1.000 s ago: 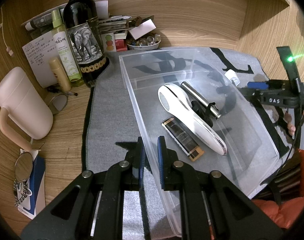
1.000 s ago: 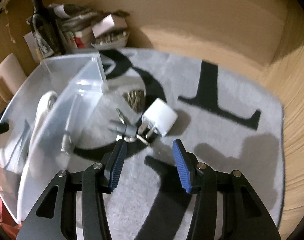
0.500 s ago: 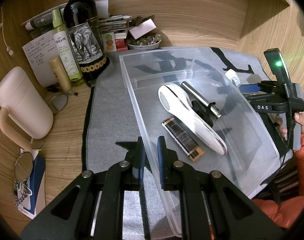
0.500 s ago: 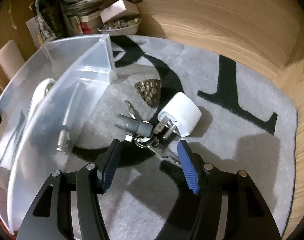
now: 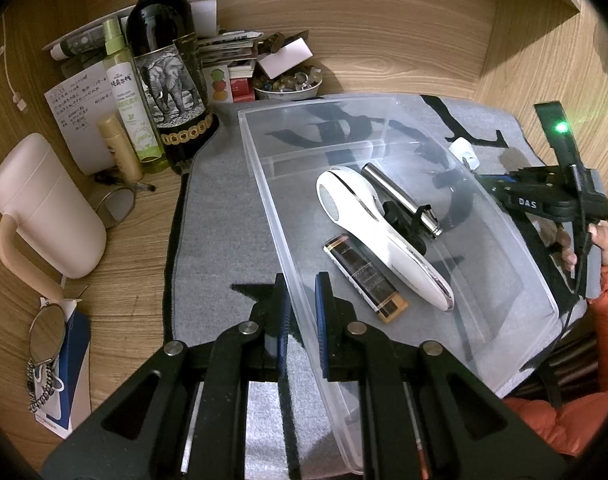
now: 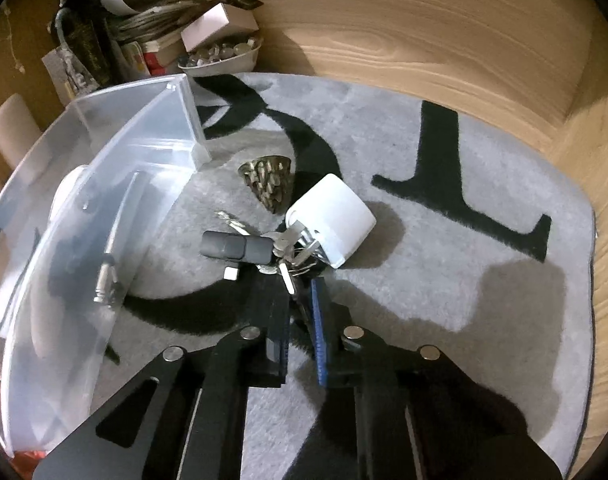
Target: Organize rigid objects
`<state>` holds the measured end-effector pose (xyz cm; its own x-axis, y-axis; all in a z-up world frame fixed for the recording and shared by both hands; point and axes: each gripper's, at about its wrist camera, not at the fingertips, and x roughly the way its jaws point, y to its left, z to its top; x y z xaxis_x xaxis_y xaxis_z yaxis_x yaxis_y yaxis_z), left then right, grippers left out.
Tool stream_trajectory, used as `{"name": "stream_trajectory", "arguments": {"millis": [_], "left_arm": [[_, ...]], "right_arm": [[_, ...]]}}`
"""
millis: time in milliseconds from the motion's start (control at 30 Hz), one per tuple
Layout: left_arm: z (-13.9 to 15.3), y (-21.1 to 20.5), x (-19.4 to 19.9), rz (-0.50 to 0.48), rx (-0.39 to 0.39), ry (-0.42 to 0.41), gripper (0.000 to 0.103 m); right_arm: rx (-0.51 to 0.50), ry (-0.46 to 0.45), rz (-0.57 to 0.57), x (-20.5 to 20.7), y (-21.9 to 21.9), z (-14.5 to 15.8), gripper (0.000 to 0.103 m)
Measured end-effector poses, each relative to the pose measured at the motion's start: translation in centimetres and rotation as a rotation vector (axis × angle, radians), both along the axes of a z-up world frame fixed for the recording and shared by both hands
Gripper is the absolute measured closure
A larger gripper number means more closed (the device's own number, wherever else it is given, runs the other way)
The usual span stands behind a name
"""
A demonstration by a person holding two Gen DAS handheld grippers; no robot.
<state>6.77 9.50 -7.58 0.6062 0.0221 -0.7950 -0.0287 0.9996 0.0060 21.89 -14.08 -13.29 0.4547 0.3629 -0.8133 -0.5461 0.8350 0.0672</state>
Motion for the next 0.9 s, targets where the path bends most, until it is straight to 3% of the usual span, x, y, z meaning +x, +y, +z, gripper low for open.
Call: {"name": "stream_trajectory", "arguments": {"millis": [267, 400, 500, 533, 633, 900], "left_arm": [[0.0, -0.1, 0.0, 0.000, 0.001, 0.000, 0.092], [0.0, 0.0, 0.0, -0.001, 0.002, 0.001, 0.092], [0.0, 0.0, 0.0, -0.002, 0.002, 0.001, 0.092], [0.0, 0.0, 0.0, -0.001, 0.001, 0.000, 0.092], [0.0, 0.0, 0.0, -0.001, 0.001, -0.001, 0.092], [0.0, 0.0, 0.0, -0.001, 0.003, 0.000, 0.092]], "right_arm": [[0.068, 0.005, 0.070, -3.1, 0.3, 1.0, 0.097], [0.047, 0.006, 0.117, -4.9, 1.0, 0.9, 0.097], [0.048, 0.002, 0.093, -5.0, 0.5, 1.3, 0.096], [0.046, 0.000, 0.075, -4.7, 0.2, 1.5, 0.093], [0.060, -0.009, 0.007, -3.5, -0.9, 2.0, 0.061], [0.010, 0.012, -0.035, 0.1, 0.4, -0.6, 0.058]]}}
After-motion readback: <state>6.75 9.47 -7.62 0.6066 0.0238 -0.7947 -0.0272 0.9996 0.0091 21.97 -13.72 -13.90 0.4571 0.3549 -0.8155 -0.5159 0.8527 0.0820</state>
